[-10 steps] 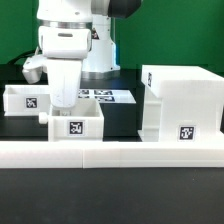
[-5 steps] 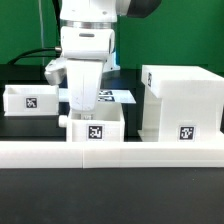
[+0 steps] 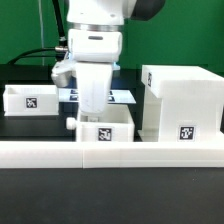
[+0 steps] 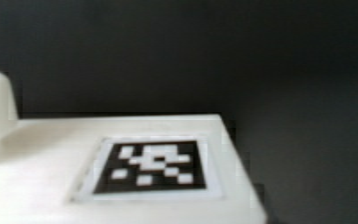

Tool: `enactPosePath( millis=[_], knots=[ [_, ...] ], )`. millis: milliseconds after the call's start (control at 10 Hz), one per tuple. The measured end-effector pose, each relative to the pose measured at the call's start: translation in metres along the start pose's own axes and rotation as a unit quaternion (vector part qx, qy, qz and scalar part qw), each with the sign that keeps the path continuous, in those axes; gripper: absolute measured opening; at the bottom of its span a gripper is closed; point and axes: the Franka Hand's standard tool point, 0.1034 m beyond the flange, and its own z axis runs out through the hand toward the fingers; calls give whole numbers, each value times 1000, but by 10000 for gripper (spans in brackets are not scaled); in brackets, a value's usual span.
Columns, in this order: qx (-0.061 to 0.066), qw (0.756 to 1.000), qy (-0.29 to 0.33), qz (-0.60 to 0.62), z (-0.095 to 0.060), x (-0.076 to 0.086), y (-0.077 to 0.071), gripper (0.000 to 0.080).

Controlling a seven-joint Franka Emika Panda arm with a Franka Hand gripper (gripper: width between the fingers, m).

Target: Assemble drawer

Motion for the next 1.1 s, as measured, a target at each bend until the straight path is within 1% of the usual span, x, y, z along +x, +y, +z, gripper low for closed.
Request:
enactPosePath(
  millis=[100,200,400,600,700,900,1100],
  knots=[
    [10,1000,-1,-1,0,8,3,41],
    [10,1000,-2,-4,-1,11,6,41],
    [10,1000,-2,-1,-1,9,6,41],
    [9,1000,-2,-4,0,10,6,41],
    [6,1000,-3,-18,0,16,6,41],
    [17,999,-8,-37,-2,23,7,41],
    [16,999,-11,-49,-1,22,9,41]
  ],
)
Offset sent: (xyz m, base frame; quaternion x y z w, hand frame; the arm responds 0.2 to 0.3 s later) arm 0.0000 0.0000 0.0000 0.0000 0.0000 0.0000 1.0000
